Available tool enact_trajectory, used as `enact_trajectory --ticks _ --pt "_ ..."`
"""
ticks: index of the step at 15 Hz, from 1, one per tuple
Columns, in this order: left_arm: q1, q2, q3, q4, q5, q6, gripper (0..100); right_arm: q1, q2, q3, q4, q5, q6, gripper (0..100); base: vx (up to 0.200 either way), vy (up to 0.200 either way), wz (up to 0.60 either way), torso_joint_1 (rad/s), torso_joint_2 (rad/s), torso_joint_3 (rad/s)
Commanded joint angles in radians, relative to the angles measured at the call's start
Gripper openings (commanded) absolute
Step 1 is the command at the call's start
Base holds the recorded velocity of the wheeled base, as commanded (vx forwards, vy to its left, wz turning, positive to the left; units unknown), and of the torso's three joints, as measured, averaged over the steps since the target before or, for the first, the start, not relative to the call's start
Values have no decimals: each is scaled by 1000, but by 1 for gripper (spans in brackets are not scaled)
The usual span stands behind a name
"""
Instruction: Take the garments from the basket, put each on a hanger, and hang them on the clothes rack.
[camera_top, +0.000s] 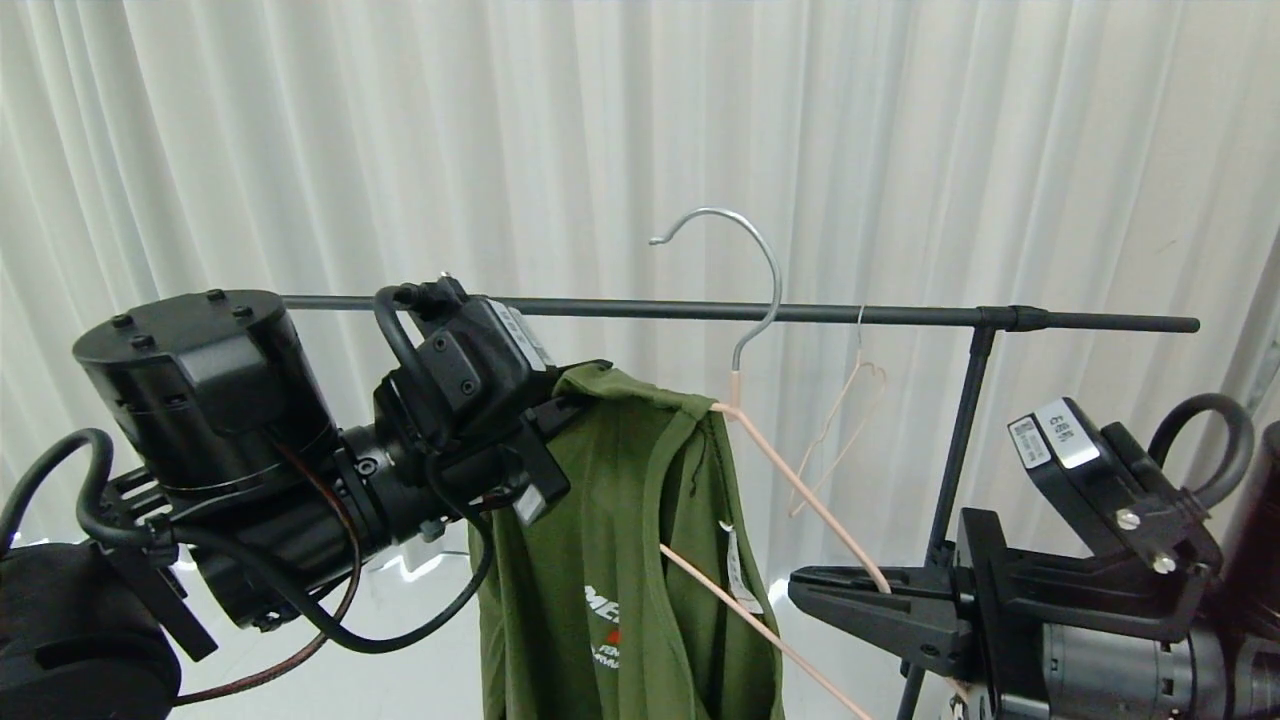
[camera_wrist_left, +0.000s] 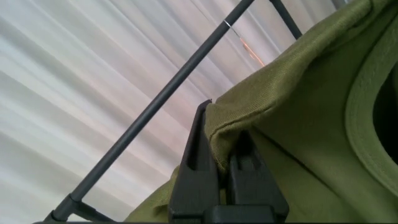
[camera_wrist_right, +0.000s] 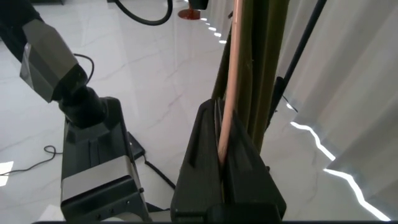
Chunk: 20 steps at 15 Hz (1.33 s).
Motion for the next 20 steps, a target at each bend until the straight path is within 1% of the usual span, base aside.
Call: enact_trajectory --ticks 1,2,3,5,8,9,10,11,13,15,16,18,20 --pt "0 -1 0 -5 -1 0 0 -10 -1 1 0 -2 -1 0 0 0 0 0 0 0" --pt "2 2 2 -25 -1 0 0 -10 -3 1 0 -2 -1 100 0 0 0 0 0 0" --pt "11 14 6 -74 6 2 0 -12 -4 1 0 -3 -1 100 0 0 0 0 0 0" --pt "32 22 12 -92 25 3 0 -21 -4 -3 -2 -8 -1 100 0 0 0 0 0 0" --pt "40 19 37 -92 159 3 0 -90 -12 -26 -2 -11 -13 100 0 0 0 0 0 0" --pt "40 19 43 -88 199 3 0 -127 -12 -46 0 -9 -53 100 0 0 0 0 0 0" --pt "40 20 46 -83 254 3 0 -162 -10 -62 0 -9 -96 100 0 0 0 0 0 0" --pt "40 23 45 -82 315 2 0 -179 -10 -66 9 -11 -119 100 0 0 0 0 0 0" --pt "45 46 22 -82 406 -6 0 -183 -24 -69 105 -31 -122 100 0 0 0 0 0 0" --pt "60 48 18 -68 492 -6 0 -183 -24 -89 165 -68 -122 100 0 0 0 0 0 0" --pt "69 48 17 -53 523 -6 0 -183 -24 -100 204 -83 -122 100 0 0 0 0 0 0" --pt "91 46 8 -50 532 -8 0 -170 -12 -111 286 -106 -122 100 0 0 0 0 0 0" --pt "97 40 -3 -34 532 -9 0 -153 17 -126 322 -134 -113 100 0 0 0 0 0 0"
